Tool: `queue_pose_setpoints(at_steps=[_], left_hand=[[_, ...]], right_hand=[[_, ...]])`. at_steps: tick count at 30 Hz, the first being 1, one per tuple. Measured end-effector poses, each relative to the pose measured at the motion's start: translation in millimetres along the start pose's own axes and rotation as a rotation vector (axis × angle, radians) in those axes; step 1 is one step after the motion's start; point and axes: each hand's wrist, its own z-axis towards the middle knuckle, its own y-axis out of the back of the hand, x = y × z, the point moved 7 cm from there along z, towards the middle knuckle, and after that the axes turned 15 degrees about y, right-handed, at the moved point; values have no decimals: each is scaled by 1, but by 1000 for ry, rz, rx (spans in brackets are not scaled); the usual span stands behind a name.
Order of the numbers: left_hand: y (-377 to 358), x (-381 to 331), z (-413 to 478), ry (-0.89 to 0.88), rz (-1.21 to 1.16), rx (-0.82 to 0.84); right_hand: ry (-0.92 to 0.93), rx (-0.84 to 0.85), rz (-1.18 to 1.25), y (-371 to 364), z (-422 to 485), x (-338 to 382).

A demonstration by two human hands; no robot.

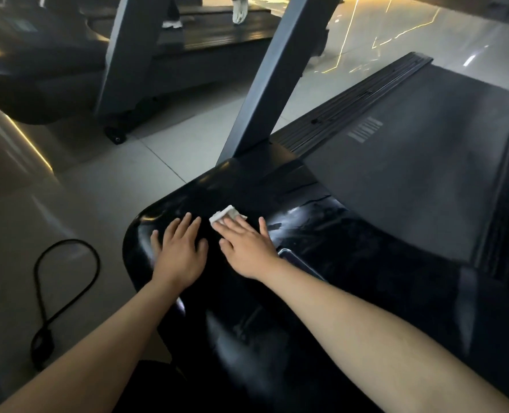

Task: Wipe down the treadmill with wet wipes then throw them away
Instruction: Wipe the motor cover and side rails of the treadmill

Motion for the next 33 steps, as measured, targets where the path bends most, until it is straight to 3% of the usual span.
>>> queue_pose_setpoints(at_steps=[6,13,15,18,21,24,30,33], left_hand=[[-31,-63,17,-47,71,132],[-26,-71,26,-16,138,17],[-22,-77,29,-48,193,-29],[-25,-97,35,-108,225,-20],[-42,-122,40,-149,209,131],[-61,-136,40,-111,215,256],[-62,-130,42,-148,257,161],[-62,-130,43,-160,268,147]], right_hand=[[-236,32,20,25,0,-92],[-590,5,-30,43,-31,-171],[-509,-48,-71,43,-20,-158],[-207,-77,-55,33,3,-117],[-186,-45,-22,31,6,-118],[-321,-54,-2,40,-3,-154],[-687,-60,9,56,-48,-238],[-771,-89,36,59,-54,-248]])
